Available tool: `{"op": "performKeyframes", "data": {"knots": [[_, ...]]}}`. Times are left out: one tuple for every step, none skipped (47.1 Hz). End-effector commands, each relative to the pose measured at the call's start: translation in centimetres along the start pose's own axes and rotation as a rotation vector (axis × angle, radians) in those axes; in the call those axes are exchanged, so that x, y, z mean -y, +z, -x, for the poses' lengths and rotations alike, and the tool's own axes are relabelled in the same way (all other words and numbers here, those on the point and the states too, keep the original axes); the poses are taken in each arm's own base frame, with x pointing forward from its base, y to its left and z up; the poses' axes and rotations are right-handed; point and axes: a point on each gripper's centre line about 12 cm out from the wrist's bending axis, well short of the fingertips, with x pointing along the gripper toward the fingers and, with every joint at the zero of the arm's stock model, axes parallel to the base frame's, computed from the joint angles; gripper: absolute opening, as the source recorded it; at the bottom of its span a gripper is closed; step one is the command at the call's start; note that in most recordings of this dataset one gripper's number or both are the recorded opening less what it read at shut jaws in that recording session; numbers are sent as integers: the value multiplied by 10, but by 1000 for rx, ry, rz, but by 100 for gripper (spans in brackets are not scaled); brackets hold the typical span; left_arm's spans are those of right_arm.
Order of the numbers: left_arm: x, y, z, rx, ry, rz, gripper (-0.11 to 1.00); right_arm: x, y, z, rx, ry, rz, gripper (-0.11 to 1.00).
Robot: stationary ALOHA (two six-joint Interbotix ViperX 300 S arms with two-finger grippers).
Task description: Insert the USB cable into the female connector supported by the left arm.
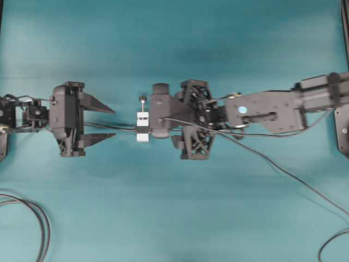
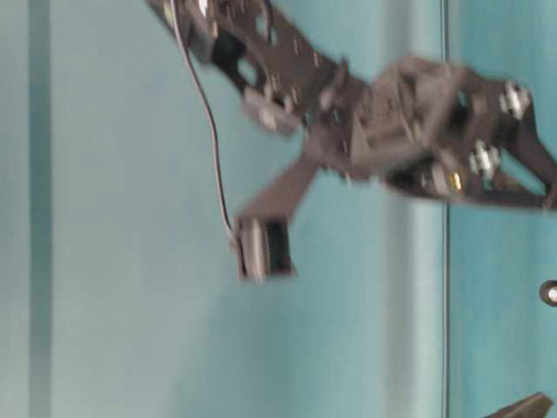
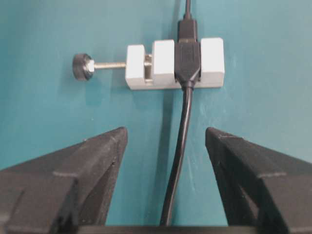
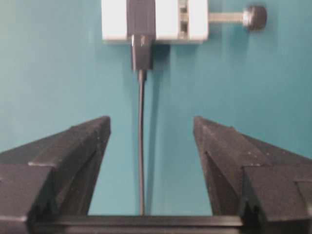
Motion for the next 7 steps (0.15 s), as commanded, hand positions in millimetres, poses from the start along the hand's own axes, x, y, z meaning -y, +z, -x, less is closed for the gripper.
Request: {"op": "performKeyframes", "data": {"knots": [[-3,11,6,44,9,10,71,5,3,26,89,9,-20,70],[-3,12,7,48,10,12,71,5,1,29,100,12,-25,70],[-3,13,9,51,10,12,71,5,1,32,116,15,-30,70],[-3,14,10,56,11,11,71,6,-1,35,129,18,-36,70],[-3,15,11,60,11,11,71,7,-3,38,142,22,-42,70],[-3,16,12,65,12,11,71,8,-4,41,158,25,-48,70],[-4,18,13,71,14,12,71,8,-6,44,172,29,-52,70]]}}
